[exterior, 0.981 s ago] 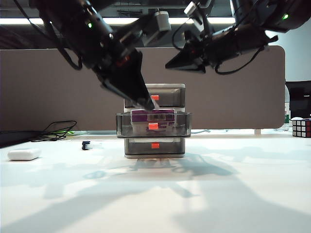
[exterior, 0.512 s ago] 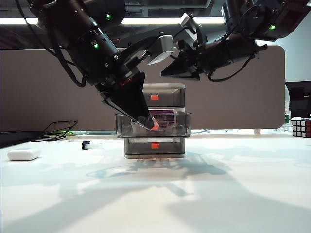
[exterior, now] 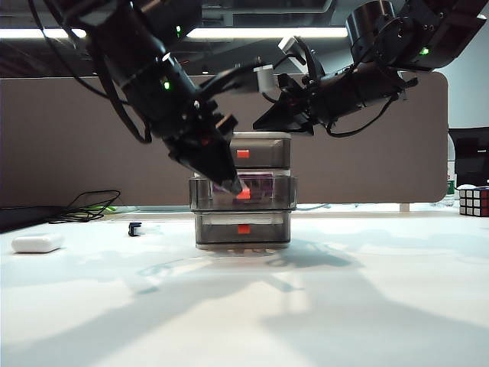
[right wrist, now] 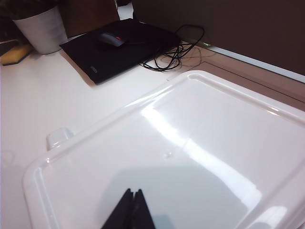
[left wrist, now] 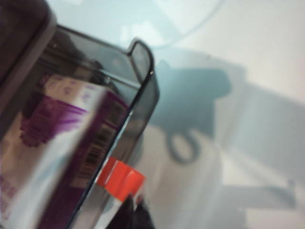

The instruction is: Open the second layer of the drawer on the table, pick up a pack of napkins on the table and put it in, and finally close the drawer.

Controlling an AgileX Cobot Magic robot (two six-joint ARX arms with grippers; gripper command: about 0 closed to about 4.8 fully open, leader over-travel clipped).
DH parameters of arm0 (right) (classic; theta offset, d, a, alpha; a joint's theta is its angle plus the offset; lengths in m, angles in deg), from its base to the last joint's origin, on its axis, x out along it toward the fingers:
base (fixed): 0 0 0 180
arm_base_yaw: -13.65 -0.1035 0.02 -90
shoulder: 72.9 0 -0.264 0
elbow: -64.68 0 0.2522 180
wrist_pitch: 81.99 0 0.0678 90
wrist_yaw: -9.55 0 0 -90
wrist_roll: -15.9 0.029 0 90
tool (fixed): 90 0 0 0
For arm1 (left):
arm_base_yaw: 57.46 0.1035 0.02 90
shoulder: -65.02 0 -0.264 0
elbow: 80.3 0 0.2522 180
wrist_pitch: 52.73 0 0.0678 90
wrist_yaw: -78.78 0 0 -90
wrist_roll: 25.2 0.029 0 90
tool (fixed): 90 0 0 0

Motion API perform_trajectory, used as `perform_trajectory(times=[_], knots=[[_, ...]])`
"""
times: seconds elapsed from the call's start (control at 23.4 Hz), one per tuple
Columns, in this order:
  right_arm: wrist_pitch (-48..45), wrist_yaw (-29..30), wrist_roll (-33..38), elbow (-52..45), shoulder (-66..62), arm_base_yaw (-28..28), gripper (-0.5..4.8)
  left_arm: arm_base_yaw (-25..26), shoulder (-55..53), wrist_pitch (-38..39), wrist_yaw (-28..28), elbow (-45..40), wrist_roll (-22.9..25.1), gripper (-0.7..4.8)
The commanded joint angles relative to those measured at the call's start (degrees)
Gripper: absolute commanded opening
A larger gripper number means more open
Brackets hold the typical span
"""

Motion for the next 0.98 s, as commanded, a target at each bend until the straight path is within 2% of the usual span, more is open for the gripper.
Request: perform_trajectory(times=[0.04, 0.17, 0.6, 0.98], knots=[[0.66, -0.13, -0.28, 0.09, -0.13, -0.07, -0.05, 0.04, -1.64, -1.09, 0.22, 0.09, 0.02, -0.05], [0.76, -0.13, -0.52, 0.07, -0.13, -0.07, -0.04, 0.11, -3.72, -3.58, 4.87, 0.09, -0.13, -0.05], [1.29, -0.13, -0.70, 0.07, -0.13, -0.07, -0.04, 0.11, -3.82, -6.82, 5.18, 0.09, -0.37, -0.05], [1.51, -0.15, -1.36, 0.02, -0.13, -0.07, -0.05, 0.17, -3.82, -13.49, 11.26, 0.09, -0.35, -0.05]])
